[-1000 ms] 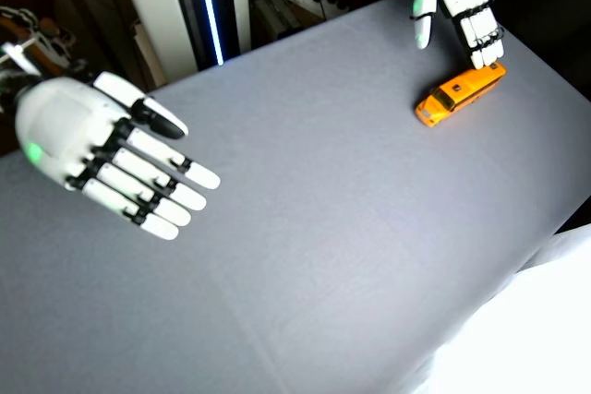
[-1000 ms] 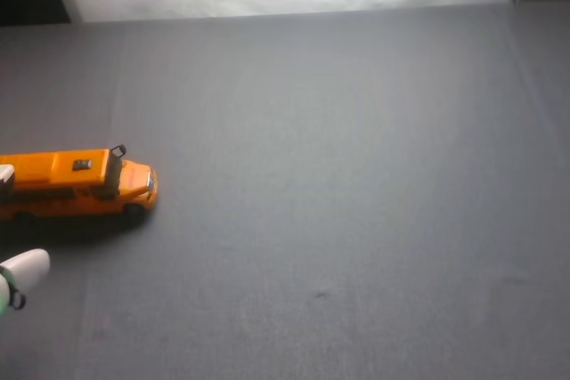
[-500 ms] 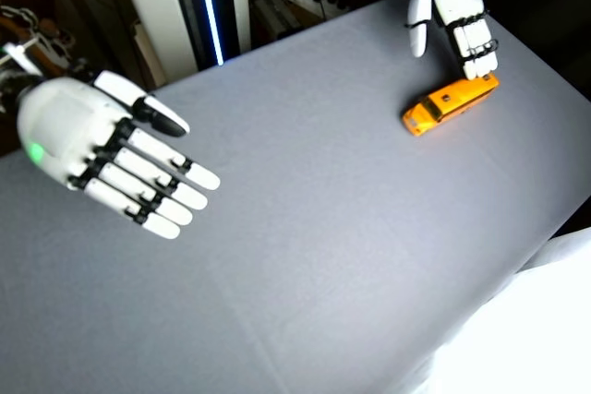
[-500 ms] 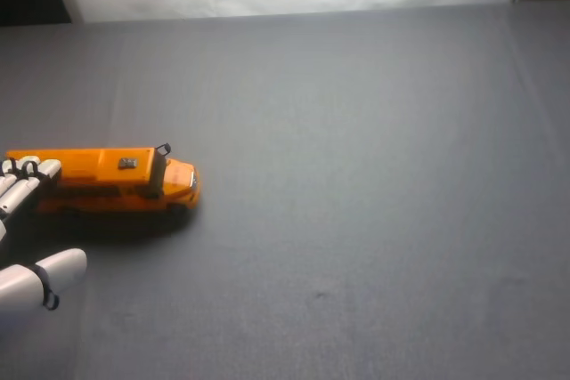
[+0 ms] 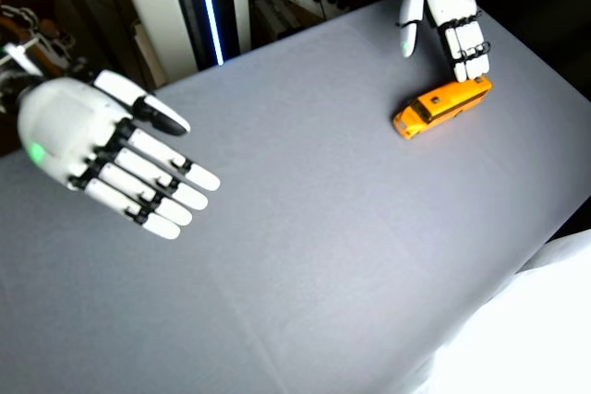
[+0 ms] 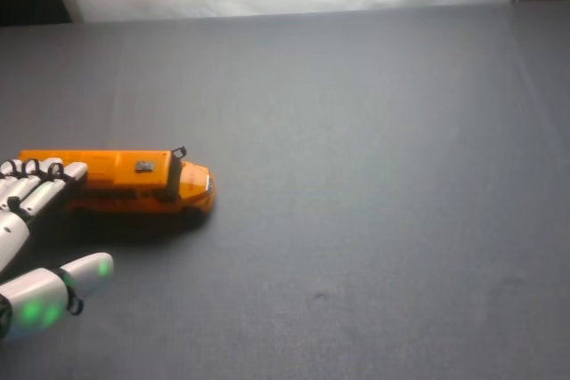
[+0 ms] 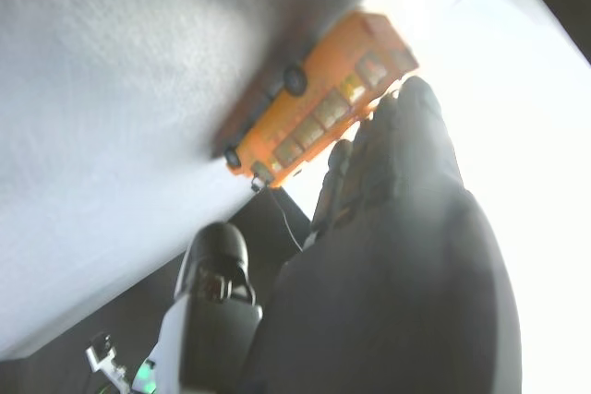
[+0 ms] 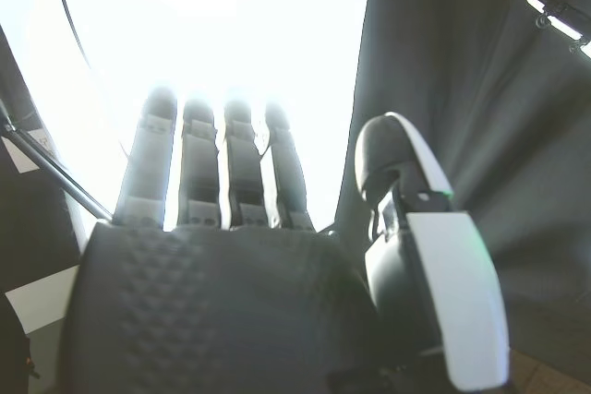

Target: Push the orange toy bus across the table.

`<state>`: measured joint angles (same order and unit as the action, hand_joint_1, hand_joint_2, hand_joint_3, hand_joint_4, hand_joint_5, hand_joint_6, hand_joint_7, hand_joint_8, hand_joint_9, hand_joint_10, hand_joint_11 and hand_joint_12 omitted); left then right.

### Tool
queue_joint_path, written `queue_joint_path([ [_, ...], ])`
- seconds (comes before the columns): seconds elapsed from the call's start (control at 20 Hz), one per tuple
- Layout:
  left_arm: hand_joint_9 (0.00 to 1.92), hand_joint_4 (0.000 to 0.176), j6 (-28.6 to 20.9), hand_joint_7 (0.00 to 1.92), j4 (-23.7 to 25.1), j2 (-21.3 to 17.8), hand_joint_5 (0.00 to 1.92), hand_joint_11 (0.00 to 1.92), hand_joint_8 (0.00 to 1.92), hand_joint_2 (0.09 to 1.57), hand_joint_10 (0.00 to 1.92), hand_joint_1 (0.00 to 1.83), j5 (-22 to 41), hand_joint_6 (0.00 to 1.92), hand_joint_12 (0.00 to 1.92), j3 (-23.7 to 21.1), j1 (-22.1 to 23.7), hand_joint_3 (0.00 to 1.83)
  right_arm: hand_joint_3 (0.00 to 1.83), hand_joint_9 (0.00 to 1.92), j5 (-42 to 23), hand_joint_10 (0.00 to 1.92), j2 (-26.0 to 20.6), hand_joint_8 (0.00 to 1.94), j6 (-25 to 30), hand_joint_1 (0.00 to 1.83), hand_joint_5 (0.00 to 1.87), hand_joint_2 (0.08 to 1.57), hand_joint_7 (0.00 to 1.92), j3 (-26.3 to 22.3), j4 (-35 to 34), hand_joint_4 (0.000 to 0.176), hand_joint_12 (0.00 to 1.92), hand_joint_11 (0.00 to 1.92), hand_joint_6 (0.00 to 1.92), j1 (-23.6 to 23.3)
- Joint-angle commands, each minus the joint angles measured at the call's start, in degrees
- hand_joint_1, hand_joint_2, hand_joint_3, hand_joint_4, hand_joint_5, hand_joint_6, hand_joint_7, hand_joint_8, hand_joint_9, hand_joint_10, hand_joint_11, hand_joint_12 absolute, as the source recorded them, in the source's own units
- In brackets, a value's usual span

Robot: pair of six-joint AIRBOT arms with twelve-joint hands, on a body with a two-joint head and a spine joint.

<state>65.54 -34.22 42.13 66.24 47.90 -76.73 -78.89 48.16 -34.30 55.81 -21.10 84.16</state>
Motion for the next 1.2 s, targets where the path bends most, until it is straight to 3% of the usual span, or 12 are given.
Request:
queue_joint_path([
  [0.0,0.0,0.038,0.1,0.0,1.9,0.3,0.0,0.0,0.0,1.29,0.0,0.0,6.2,0.0,0.0,-0.1,0.6,0.0,0.0,0.1,-7.1,0.01,0.0,0.01,0.7,0.39,0.24,1.4,0.19,0.2,-0.6,0.013,0.1,0.05,0.0,-0.3],
  [0.1,0.0,0.041,0.1,0.0,2.8,0.3,0.0,0.0,0.0,1.28,0.0,0.0,6.5,0.0,0.0,-0.3,1.3,0.0,0.0,0.11,-7.0,0.01,0.0,0.01,0.7,0.39,0.25,1.4,0.2,0.2,-0.6,0.014,0.11,0.06,0.0,-0.3],
  [0.15,0.0,0.051,0.1,0.0,3.3,0.3,0.0,0.0,0.0,1.27,0.0,0.0,6.7,0.0,0.0,-0.4,1.6,0.0,0.0,0.1,-6.9,0.0,0.0,0.0,0.7,0.37,0.24,1.4,0.19,0.2,-0.6,0.019,0.1,0.04,0.0,-0.3],
  [0.2,0.0,0.032,0.1,0.0,4.0,0.4,0.0,0.0,0.0,1.28,0.0,0.0,6.8,0.0,0.0,-0.5,2.0,0.0,0.0,0.1,-6.9,0.0,0.0,0.0,0.7,0.37,0.24,1.4,0.19,0.2,-0.6,0.019,0.1,0.03,0.0,-0.3],
  [0.25,0.0,0.03,0.1,0.0,4.5,0.4,0.0,0.0,0.0,1.27,0.0,0.0,6.9,0.0,0.0,-0.6,2.3,0.0,0.0,0.1,-6.8,0.0,0.0,0.0,0.7,0.38,0.25,1.4,0.19,0.2,-0.6,0.014,0.1,0.04,0.0,-0.3],
  [0.4,0.0,0.056,0.1,0.0,6.2,1.0,0.0,0.0,0.0,1.26,0.0,0.0,6.5,0.0,0.0,-0.6,3.6,0.0,0.0,0.1,-6.8,0.0,0.1,0.0,0.7,0.37,0.24,1.4,0.19,0.2,-0.6,0.026,0.1,0.04,0.0,-0.3],
  [0.45,0.0,0.039,0.1,0.0,6.7,1.3,0.0,0.0,0.0,1.26,0.0,0.0,6.0,0.0,0.0,-0.6,3.8,0.0,0.0,0.1,-6.8,0.0,0.2,0.0,0.7,0.37,0.24,1.4,0.19,0.2,-0.7,0.027,0.1,0.04,0.0,-0.3],
  [0.55,0.0,0.039,0.1,0.0,6.8,2.0,0.0,0.0,0.0,1.25,0.0,0.0,4.8,0.0,0.0,-0.2,4.0,0.0,0.0,0.1,-6.7,0.0,0.3,0.0,0.7,0.36,0.24,1.4,0.2,0.2,-0.7,0.031,0.1,0.03,0.0,-0.3],
  [0.7,0.0,0.061,0.2,0.0,6.8,3.5,0.0,0.0,0.0,1.24,0.0,0.0,1.5,0.0,0.0,1.0,5.0,0.0,0.0,0.09,-6.6,0.0,0.3,0.0,0.7,0.36,0.23,1.41,0.19,0.2,-0.7,0.032,0.1,0.01,0.0,-0.3],
  [0.75,0.0,0.052,0.5,0.0,6.8,3.7,0.01,0.0,0.0,1.25,0.0,0.0,0.8,0.0,0.0,1.2,5.3,0.0,0.0,0.09,-6.6,0.0,0.3,0.0,0.7,0.37,0.24,1.4,0.19,0.2,-0.7,0.034,0.12,0.03,0.0,-0.3],
  [0.85,0.0,0.06,1.0,0.0,7.0,4.4,0.0,0.0,0.0,1.24,0.0,0.0,-0.3,0.0,0.0,1.4,5.8,0.0,0.0,0.09,-6.6,0.0,0.3,0.0,0.7,0.32,0.23,1.41,0.18,0.2,-0.7,0.041,0.13,0.02,0.0,-0.3],
  [1.15,0.0,0.025,1.0,0.0,10.2,6.5,0.0,0.0,0.0,1.27,0.0,0.0,-4.0,0.0,0.0,2.4,9.4,0.0,0.0,0.08,-6.6,0.0,0.3,0.0,0.7,0.29,0.23,1.41,0.19,0.2,-0.7,0.047,0.14,0.0,0.0,-0.3],
])
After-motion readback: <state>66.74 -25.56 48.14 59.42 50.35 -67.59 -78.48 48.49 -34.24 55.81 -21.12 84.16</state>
